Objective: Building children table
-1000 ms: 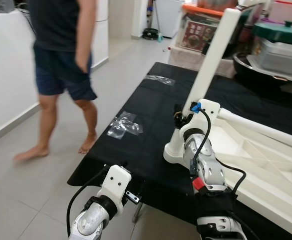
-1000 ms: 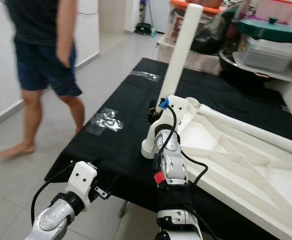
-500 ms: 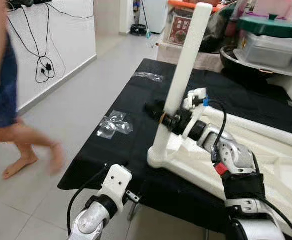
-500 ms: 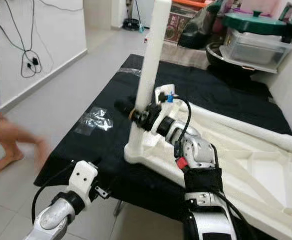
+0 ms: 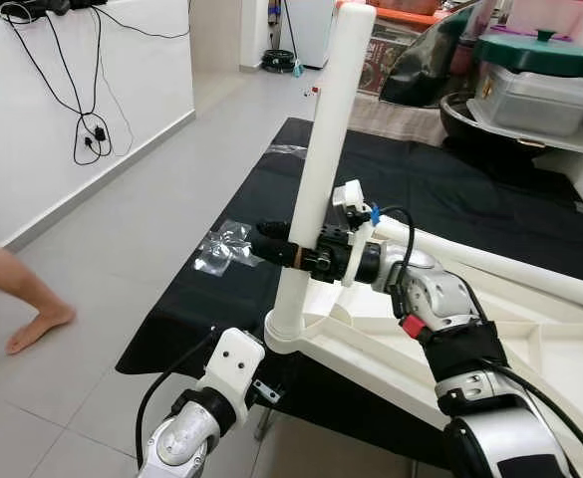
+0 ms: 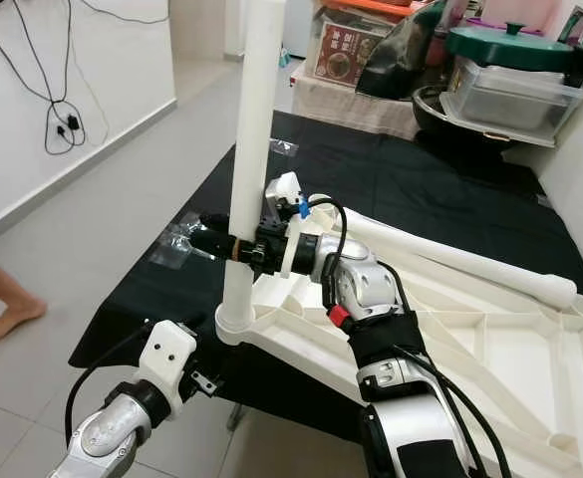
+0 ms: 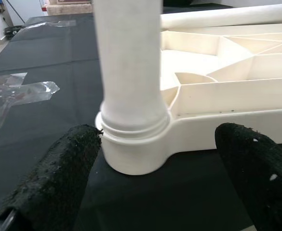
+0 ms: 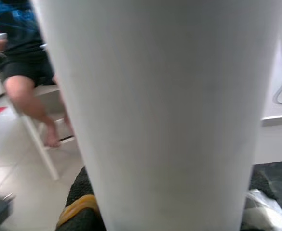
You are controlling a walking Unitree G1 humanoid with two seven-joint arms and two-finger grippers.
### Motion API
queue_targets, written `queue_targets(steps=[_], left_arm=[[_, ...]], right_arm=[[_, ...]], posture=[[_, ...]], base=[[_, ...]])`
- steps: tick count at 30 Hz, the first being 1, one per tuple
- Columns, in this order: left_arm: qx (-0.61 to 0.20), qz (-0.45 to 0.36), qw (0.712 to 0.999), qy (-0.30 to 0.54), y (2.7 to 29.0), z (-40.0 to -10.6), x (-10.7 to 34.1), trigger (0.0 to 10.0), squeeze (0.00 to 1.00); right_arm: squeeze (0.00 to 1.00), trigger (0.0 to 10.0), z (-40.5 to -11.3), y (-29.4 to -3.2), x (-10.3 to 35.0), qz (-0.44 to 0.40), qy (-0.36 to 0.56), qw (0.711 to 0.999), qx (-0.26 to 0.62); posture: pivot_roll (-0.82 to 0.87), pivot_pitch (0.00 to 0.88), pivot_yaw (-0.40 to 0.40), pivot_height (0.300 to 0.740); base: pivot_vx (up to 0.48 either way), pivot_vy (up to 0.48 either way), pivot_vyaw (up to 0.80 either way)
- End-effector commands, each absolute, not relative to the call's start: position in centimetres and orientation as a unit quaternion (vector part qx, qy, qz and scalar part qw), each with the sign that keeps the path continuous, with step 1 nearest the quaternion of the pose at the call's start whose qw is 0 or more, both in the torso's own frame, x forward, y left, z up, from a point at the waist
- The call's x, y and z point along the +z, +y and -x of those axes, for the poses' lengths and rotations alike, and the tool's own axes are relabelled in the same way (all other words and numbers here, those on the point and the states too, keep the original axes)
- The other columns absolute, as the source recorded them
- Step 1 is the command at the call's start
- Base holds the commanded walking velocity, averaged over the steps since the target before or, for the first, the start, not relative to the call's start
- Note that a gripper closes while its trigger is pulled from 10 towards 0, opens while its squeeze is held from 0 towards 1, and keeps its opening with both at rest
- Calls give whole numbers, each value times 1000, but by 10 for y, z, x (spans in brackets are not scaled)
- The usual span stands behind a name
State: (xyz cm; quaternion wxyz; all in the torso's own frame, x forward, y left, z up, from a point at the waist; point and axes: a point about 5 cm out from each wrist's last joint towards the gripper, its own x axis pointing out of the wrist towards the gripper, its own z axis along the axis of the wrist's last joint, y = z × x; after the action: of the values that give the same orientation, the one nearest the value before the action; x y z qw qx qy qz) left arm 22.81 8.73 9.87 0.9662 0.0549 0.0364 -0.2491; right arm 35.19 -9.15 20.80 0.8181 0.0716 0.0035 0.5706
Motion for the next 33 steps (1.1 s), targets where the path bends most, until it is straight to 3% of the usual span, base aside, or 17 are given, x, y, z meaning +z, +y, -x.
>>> queue_targets(steps=[1,2,3,5,7,8,10,13,15,22,23,29,31,33], left_arm=[[-251,-49,966,37,85,-228,98,10000,0],[-251,-49,966,37,85,-228,99,10000,0],[-250,-50,966,37,85,-228,99,10000,0],[-251,-50,966,37,86,-228,99,10000,0],[-252,-50,966,38,86,-229,98,10000,0],[-252,-50,966,38,86,-229,98,10000,0],[-254,-50,965,38,86,-229,98,10000,0],[-254,-51,965,38,86,-229,98,10000,0],[-253,-53,965,38,87,-230,98,10000,0],[-252,-55,965,37,88,-229,99,10000,0],[-252,-55,965,37,88,-229,98,10000,0],[-251,-55,966,39,90,-229,98,10000,0],[-248,-51,966,43,93,-228,98,10000,0],[-248,-51,966,43,93,-228,98,10000,0]], right_arm=[[0,0,-359,-98,202,-94,13,862,497],[0,0,-363,-100,202,-95,11,882,461],[0,0,-370,-108,199,-91,15,922,377],[0,0,-378,-127,193,-93,22,971,217],[0,0,-378,-144,185,-102,35,990,93],[0,0,-378,-144,185,-102,35,990,93],[0,0,-369,-157,174,-112,52,992,-24],[0,0,-363,-162,170,-114,59,989,-75],[0,0,-346,-159,162,-123,67,976,-167],[0,0,-341,-126,166,-160,85,966,-184],[0,10000,-341,-122,166,-162,87,966,-183],[0,10000,-342,-108,177,-197,55,966,-158],[0,10000,-358,-105,194,-213,-16,977,-13],[0,10000,-358,-105,194,-213,-16,977,-13]], posture=[[114,0,-132,740],[114,0,-132,740],[103,0,-124,740],[99,0,-120,740],[91,0,-112,740],[91,0,-112,740],[95,0,-111,740],[98,0,-112,740],[104,0,-117,740],[107,0,-114,740],[107,0,-114,740],[110,0,-110,740],[114,0,-105,740],[114,0,-105,740]], base=[[0,0,0],[0,0,0],[0,0,0],[0,0,0],[0,0,0],[0,0,0],[0,0,0],[0,0,0],[0,0,0],[0,0,0],[0,0,0],[0,0,0],[0,0,0],[0,0,0]])
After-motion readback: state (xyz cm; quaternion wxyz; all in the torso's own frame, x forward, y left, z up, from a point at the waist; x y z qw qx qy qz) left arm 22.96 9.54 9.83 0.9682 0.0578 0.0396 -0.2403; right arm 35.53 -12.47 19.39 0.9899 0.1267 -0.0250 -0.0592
